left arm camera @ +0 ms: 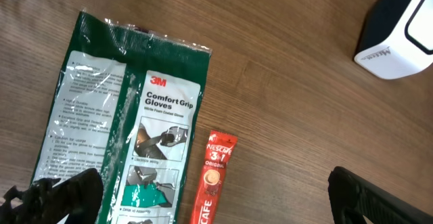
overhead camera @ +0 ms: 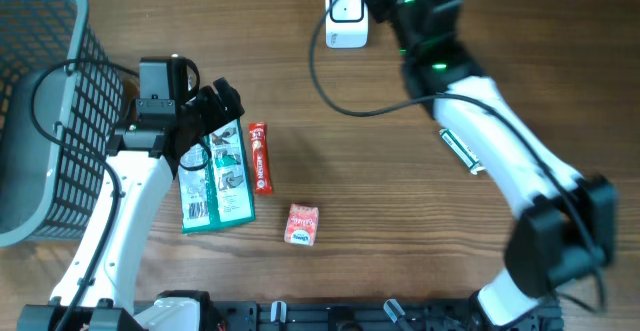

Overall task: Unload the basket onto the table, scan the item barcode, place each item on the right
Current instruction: 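Hold the wipes pack's label in front of the scanner window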

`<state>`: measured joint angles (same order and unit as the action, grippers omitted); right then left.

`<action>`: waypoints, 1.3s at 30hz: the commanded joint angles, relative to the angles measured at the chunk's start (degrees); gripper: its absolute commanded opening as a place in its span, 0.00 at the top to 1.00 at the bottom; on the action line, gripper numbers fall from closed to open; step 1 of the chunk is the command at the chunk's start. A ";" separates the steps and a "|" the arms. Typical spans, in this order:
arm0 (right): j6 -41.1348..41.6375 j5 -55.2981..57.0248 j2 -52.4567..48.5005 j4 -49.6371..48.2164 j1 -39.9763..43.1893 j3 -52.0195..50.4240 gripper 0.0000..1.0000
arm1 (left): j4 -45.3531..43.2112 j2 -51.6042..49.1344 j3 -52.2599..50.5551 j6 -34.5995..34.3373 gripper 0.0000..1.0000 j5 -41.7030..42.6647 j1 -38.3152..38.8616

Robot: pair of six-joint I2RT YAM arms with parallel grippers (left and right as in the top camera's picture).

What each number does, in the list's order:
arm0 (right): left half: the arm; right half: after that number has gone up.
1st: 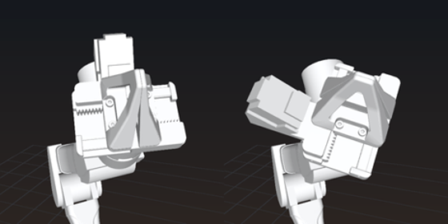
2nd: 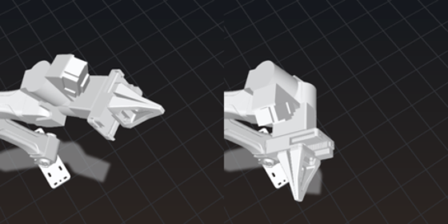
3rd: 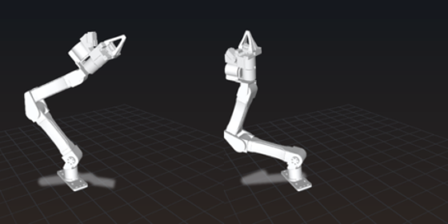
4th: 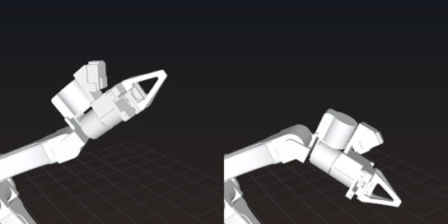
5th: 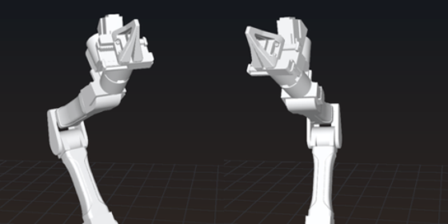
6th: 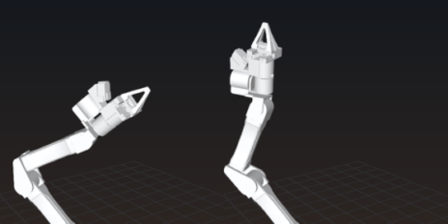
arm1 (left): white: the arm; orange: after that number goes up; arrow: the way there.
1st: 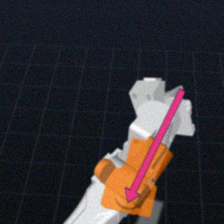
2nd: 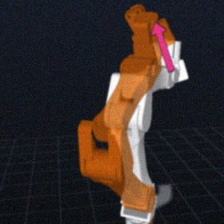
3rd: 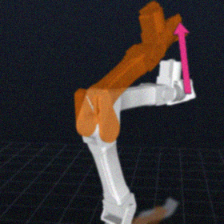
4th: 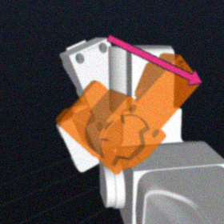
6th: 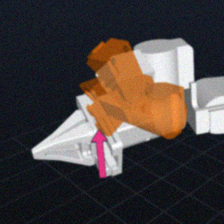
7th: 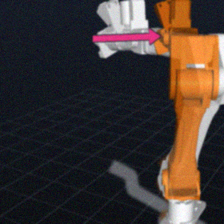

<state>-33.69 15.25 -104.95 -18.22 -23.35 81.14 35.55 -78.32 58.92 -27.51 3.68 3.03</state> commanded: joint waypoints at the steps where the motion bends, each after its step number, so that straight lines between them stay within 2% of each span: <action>1: -15.74 16.17 -8.04 -8.04 -0.33 0.50 0.96 | -0.20 0.63 0.90 0.22 0.00 -0.76 0.09; 6: -25.83 20.92 -16.33 -18.95 -0.46 0.50 0.96 | -0.20 0.63 0.90 0.22 0.00 -0.76 0.09; 10: -32.76 20.74 -19.50 -22.38 -1.66 0.48 0.96 | -0.20 0.63 0.90 0.22 0.00 -0.76 0.09; 17: -40.15 16.52 -20.39 -27.85 -2.58 0.50 0.96 | -0.20 0.63 0.90 0.22 0.00 -0.76 0.09; 24: -39.98 16.04 -22.73 -28.46 -3.23 0.50 0.96 | -0.20 0.63 0.90 0.24 0.00 -0.76 0.09; 39: -30.16 18.80 -25.73 -29.18 -5.35 0.50 0.96 | -0.20 0.63 0.90 0.22 0.00 -0.76 0.09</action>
<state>-68.47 32.10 -130.30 -47.40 -28.49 81.03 35.55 -78.32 58.92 -27.51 3.68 3.03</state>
